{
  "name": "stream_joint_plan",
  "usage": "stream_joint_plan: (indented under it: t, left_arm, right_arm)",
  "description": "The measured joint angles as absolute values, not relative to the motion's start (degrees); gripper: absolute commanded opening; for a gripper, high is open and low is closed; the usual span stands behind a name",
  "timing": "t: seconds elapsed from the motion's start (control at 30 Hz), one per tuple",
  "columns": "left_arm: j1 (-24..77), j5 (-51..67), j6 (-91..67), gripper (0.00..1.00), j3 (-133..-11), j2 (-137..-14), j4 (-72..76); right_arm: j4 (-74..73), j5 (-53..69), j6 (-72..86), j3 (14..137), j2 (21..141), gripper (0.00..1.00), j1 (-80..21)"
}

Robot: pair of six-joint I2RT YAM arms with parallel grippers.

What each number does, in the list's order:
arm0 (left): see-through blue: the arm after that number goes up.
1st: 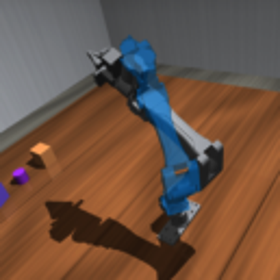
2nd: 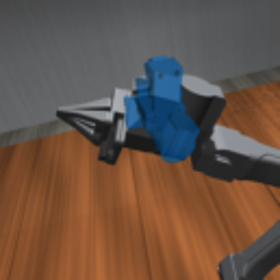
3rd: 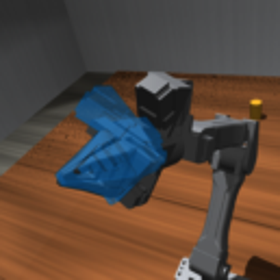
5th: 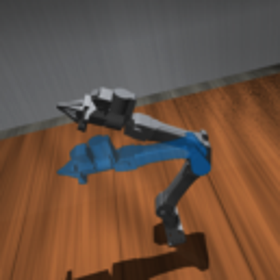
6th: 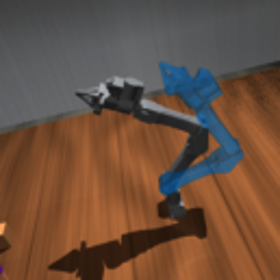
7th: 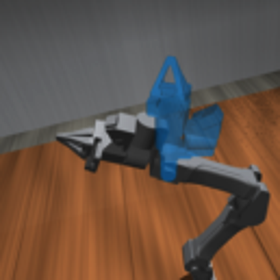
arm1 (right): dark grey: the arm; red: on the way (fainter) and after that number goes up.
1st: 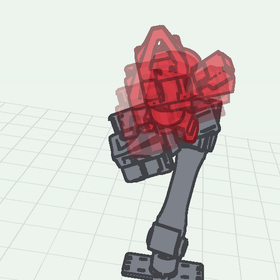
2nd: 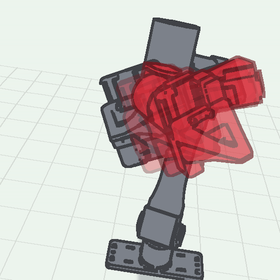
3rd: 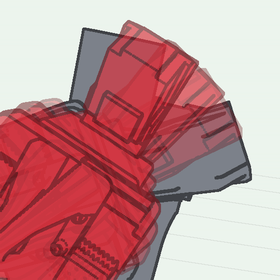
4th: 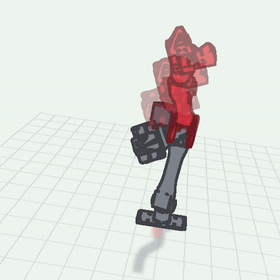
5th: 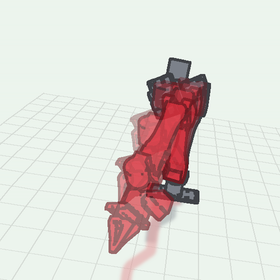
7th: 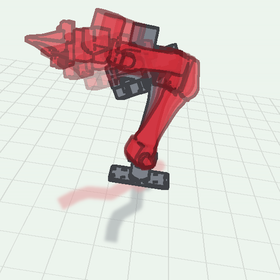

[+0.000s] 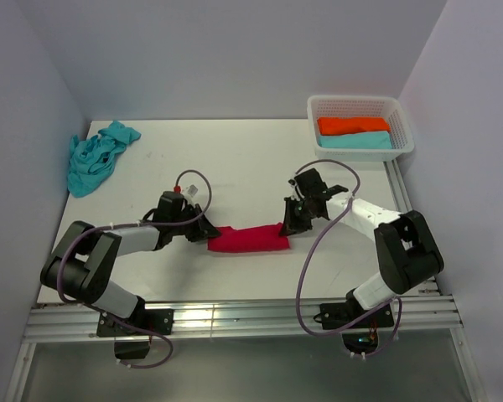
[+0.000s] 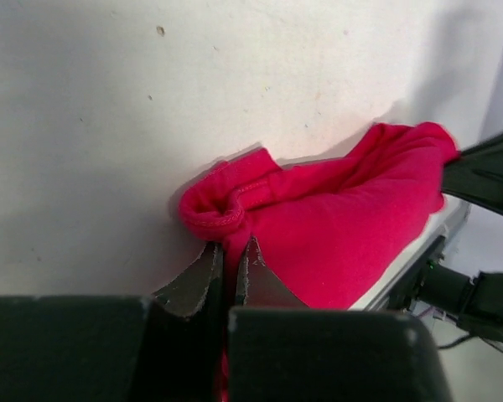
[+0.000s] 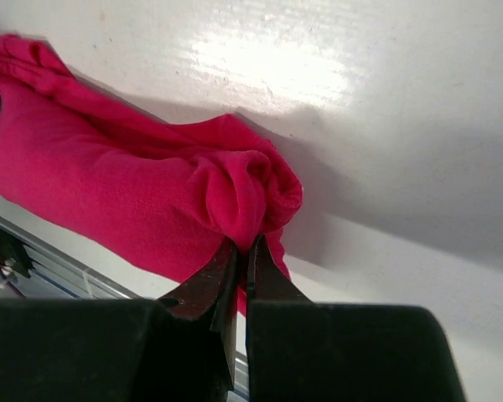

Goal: Roll the t-shirts
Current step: Place the rolled tshirt into the container

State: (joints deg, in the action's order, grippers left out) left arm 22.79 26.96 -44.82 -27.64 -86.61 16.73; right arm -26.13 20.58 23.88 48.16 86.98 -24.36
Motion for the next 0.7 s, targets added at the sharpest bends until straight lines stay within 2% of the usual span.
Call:
stream_joint_plan:
  t: [0.3,0.43,0.7]
  left_arm:
    - [24.7,17.5,-44.7,0.00,-48.4,-86.5,-3.0]
    - [25.3,14.9,-44.7,0.00,-59.9,-88.7,-4.9]
    - [28.7,13.2,-45.9,0.00,-83.1,-103.8,-2.8]
  right_arm:
    - [-31.9,20.2,27.5,60.7,87.0,0.00,-18.3]
    - [-34.0,19.4,27.4,70.0,88.9,0.00,-14.2]
    - [-38.1,16.3,25.6,89.7,99.9,0.00,-5.2]
